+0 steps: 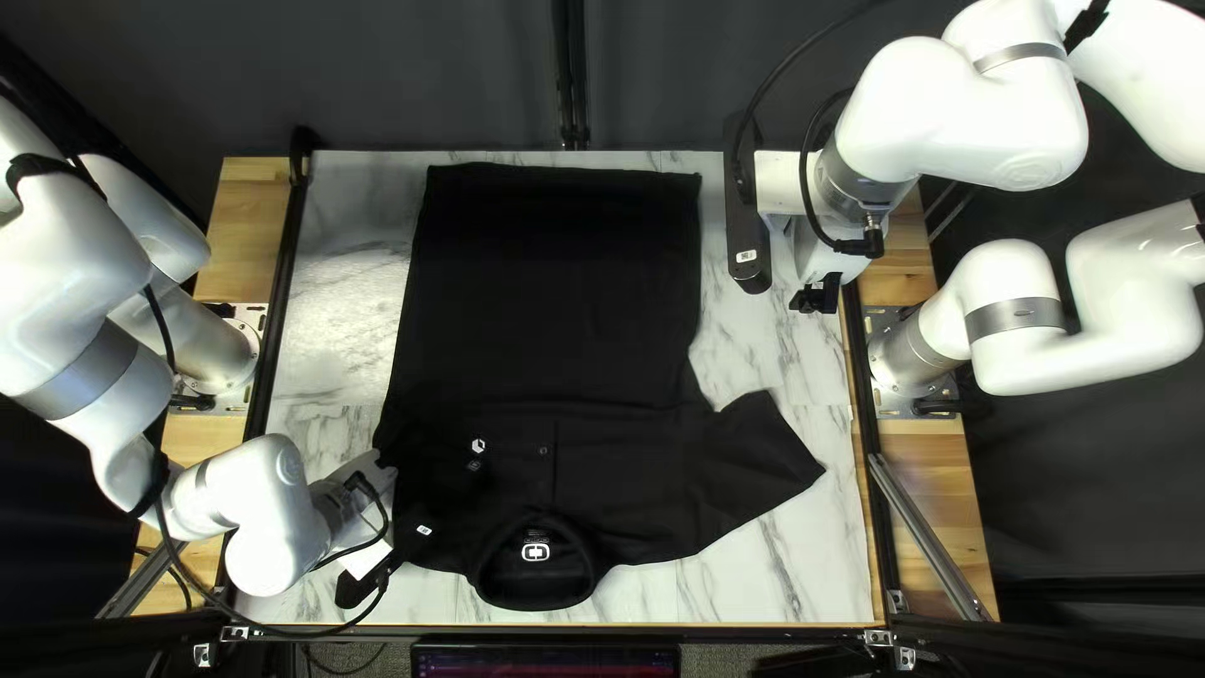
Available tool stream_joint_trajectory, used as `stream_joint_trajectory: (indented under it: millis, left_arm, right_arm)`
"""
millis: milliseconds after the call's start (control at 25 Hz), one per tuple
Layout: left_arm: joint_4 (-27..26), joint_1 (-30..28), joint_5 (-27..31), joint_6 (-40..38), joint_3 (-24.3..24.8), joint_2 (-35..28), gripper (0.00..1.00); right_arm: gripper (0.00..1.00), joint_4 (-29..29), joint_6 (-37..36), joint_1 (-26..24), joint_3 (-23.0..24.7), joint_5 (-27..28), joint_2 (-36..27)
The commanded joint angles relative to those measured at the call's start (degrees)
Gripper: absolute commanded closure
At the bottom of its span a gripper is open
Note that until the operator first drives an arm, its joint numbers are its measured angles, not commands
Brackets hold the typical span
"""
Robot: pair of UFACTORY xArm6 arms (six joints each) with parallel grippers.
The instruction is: Fold t-shirt
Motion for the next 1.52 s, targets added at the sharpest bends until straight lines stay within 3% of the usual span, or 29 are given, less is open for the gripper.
stream_joint_trajectory:
  millis: [40, 480, 560, 600, 680, 720, 1160, 1520]
  left_arm:
    - [1.3, 3.2, 1.1, 4.2, -1.0, -1.1, 1.00]
    - [6.9, 14.4, -3.4, 11.9, -0.5, -2.1, 1.00]
    - [7.5, 15.9, -4.6, 12.3, -0.3, -1.8, 0.92]
    - [8.0, 17.1, -5.7, 12.4, 0.1, -1.5, 0.83]
    - [8.6, 18.5, -7.4, 12.3, 1.1, -1.4, 0.14]
    - [8.6, 19.0, -8.0, 12.2, 1.6, -1.5, 0.00]
    - [7.2, 16.2, -8.2, 9.4, 0.9, -0.2, 0.00]
    - [7.5, 14.6, -11.4, 7.4, -8.3, 10.4, 0.00]
  right_arm:
    - [0.00, 0.0, 0.0, 0.0, 0.0, 0.0, 0.0]
    - [0.00, 0.0, 0.0, 0.0, 0.0, 0.0, 0.0]
    - [0.00, 0.0, 0.0, 0.0, 0.0, 0.0, 0.0]
    - [0.00, 0.0, 0.0, 0.0, 0.0, 0.0, 0.0]
    - [0.00, 0.0, 0.0, 0.0, 0.0, 0.0, 0.0]
    - [0.00, 0.0, 0.0, 0.0, 0.0, 0.0, 0.0]
    - [0.00, 0.0, 0.0, 0.0, 0.0, 0.0, 0.0]
    - [0.00, 0.0, 0.0, 0.0, 0.0, 0.0, 0.0]
